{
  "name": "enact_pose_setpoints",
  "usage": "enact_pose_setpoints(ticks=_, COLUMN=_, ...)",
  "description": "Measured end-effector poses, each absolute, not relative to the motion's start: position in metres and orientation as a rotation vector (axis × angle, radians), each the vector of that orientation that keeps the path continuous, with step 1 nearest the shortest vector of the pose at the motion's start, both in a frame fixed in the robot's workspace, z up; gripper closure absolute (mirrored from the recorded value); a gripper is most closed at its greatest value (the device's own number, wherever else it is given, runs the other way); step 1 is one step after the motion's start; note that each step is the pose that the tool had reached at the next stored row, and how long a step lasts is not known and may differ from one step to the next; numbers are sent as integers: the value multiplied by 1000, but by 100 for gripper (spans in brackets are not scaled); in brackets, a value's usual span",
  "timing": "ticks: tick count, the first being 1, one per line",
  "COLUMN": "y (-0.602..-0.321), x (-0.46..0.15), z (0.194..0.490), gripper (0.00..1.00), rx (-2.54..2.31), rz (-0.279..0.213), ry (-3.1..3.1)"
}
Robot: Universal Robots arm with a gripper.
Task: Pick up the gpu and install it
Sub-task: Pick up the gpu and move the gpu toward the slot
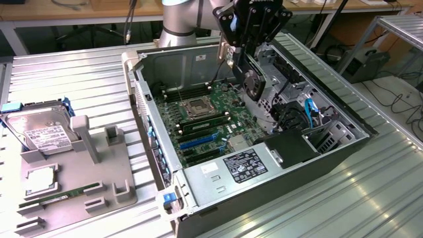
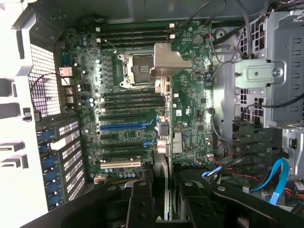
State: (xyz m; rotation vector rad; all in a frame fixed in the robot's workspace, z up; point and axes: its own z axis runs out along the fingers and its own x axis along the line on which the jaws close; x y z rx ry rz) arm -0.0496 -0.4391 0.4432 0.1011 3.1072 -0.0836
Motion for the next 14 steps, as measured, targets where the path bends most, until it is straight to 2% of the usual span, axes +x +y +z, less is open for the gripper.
enact_pose_setpoints(ticks=14, y=-428, x=-44, z=440, gripper=74, rx=100, rz=-85, ry=3107)
